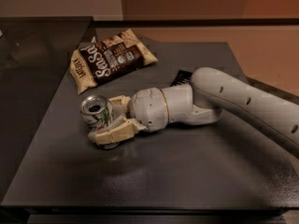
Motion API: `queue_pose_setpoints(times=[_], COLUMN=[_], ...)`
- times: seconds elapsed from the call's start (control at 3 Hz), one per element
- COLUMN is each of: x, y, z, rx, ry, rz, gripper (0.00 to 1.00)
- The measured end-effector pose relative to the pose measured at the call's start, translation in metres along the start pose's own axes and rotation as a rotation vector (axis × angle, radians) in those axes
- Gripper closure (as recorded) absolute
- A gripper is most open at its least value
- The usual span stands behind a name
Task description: Place 7up can upright
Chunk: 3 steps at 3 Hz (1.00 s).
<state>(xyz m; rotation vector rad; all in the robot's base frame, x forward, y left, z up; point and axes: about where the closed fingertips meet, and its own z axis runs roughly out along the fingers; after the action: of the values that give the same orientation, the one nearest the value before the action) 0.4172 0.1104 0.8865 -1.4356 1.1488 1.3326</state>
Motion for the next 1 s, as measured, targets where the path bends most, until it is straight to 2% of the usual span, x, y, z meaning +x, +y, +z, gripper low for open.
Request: queue_pose_setpoints(times=[0.67,1.0], x=[0.0083,0.0073], y=[0.0,0.0007], z=[0.0001,0.0019], rx=[0.024,0.02], ry=[-0.063,-0.062], rz=[0.01,0.008], gripper=[0.12,0.0])
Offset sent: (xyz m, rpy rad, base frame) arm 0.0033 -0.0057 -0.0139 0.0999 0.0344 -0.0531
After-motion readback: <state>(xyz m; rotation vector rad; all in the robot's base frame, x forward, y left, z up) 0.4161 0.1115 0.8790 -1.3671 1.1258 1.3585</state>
